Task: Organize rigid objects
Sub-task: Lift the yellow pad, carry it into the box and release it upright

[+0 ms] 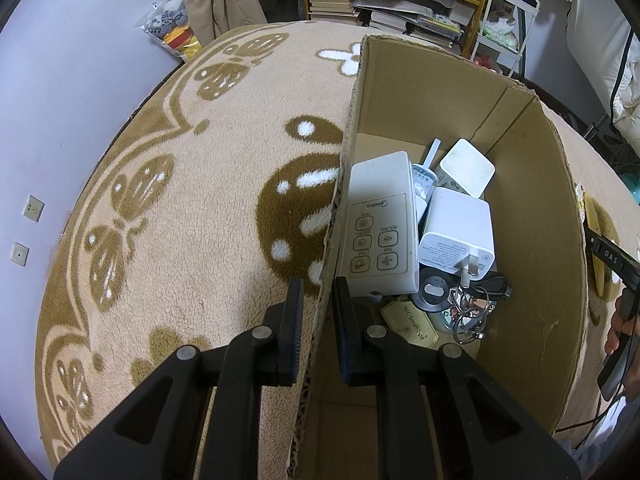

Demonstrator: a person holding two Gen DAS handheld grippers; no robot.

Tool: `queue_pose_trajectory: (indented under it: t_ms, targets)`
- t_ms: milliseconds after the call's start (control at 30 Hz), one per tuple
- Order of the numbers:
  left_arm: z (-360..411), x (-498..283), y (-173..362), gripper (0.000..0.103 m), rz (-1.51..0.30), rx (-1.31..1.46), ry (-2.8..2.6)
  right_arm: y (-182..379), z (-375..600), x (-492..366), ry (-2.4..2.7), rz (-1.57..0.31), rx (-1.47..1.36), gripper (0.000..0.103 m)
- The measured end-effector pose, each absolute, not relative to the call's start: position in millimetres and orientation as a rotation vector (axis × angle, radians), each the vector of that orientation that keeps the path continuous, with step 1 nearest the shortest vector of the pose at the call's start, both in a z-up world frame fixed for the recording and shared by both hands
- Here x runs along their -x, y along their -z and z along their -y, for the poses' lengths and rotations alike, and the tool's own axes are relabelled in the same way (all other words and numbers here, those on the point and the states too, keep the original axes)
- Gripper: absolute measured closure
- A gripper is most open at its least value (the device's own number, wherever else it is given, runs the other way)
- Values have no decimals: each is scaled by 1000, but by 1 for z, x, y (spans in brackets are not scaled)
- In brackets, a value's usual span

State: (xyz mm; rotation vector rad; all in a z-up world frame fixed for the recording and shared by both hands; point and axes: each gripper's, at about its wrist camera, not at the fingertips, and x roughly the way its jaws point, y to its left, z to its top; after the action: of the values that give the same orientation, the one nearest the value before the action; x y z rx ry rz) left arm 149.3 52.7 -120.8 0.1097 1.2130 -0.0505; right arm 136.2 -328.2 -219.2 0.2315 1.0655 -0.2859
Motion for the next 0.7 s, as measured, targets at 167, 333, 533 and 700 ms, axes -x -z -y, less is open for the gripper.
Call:
queue_pose_trajectory:
  t_ms: [167,333,533,700]
  targets:
    - [-52,-149,120,89,-1214,-108,51,215,323,-130,302,-1050,-223,44]
    - [-52,-149,120,89,-1214,-110,51,210,330,-125,294,-1044,-288,46]
    - [-52,-149,121,89,-1214,-108,52,203,336,-117,295,-1024,-348,46]
    - [-52,-148,122,90,-1217,-99,54,190,332,-113,290,-1003,-350,46]
